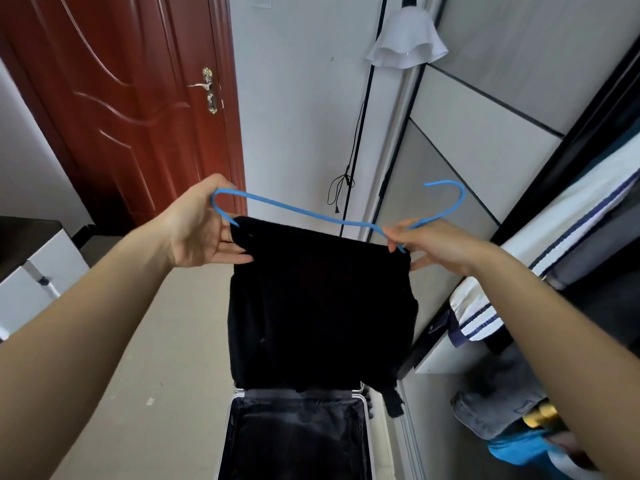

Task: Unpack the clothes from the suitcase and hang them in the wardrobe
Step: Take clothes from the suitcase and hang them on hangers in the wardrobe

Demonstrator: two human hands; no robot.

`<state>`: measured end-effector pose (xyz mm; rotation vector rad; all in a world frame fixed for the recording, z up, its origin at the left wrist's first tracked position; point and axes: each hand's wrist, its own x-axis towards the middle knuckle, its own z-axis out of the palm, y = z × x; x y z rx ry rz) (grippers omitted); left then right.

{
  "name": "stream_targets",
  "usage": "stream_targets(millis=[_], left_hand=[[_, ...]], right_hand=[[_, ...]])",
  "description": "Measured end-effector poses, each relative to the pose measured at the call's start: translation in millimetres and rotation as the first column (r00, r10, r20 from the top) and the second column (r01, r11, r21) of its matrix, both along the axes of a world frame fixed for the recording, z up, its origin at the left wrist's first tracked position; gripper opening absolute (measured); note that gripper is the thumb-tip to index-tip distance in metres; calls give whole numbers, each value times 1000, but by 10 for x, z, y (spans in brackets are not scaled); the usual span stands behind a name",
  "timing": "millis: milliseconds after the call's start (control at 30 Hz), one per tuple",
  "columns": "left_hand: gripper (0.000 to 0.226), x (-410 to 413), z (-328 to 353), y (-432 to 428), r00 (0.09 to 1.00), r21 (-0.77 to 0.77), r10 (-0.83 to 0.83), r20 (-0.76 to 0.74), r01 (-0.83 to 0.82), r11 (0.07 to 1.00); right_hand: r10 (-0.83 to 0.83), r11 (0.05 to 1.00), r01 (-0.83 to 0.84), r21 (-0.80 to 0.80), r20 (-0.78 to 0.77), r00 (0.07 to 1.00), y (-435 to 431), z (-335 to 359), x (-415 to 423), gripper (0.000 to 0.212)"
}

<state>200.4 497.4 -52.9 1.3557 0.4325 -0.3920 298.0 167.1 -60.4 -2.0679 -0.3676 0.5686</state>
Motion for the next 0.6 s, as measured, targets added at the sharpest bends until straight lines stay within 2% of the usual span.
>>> stream_targets(millis=[167, 300, 400, 500, 600], left_hand=[[43, -60, -108, -97, 998, -21, 33, 57, -32, 999], [35, -46, -147, -234, 968, 1, 192, 160, -195, 981], [23, -50, -151, -315, 951, 38, 225, 212, -238, 971], [18, -62, -147, -365, 942, -13, 265, 206, -268, 963], [15, -77, -160, -371, 915, -115, 356, 188, -339, 934]], right_hand=[[30, 999, -29, -24, 65, 997, -90, -78, 44, 29], [-30, 999, 28, 21, 94, 995, -138, -134, 86, 29], [2, 998, -2, -64, 4, 1000, -203, -187, 129, 29], [-13, 1000, 14, 4, -108, 994, -218, -252, 143, 27], [-40, 999, 41, 24, -57, 998, -201, -301, 161, 26]])
